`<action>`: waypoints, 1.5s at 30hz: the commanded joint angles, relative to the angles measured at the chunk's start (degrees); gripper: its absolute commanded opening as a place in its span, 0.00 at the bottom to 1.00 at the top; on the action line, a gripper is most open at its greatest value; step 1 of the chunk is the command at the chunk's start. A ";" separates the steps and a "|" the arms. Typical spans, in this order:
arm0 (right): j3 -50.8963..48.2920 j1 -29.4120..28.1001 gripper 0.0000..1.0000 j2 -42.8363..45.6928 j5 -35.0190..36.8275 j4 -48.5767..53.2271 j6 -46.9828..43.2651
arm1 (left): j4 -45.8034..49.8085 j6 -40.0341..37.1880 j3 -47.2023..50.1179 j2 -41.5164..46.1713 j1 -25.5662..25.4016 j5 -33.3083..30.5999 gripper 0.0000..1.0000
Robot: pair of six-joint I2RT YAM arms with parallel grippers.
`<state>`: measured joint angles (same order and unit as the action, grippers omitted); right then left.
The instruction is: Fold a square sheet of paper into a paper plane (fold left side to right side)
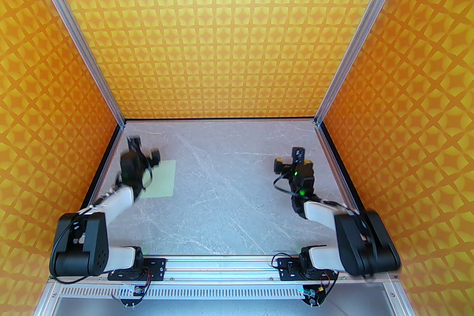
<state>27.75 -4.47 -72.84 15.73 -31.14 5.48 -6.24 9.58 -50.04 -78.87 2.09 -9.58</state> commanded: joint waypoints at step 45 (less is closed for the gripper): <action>22.86 -12.42 0.99 3.33 -21.81 50.15 27.12 | 7.69 57.65 -7.37 -25.40 -38.83 18.56 0.99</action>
<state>50.11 -15.97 -68.40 -3.90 17.28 29.15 -3.75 63.96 -55.90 -104.60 -37.12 11.29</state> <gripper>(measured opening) 0.986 0.989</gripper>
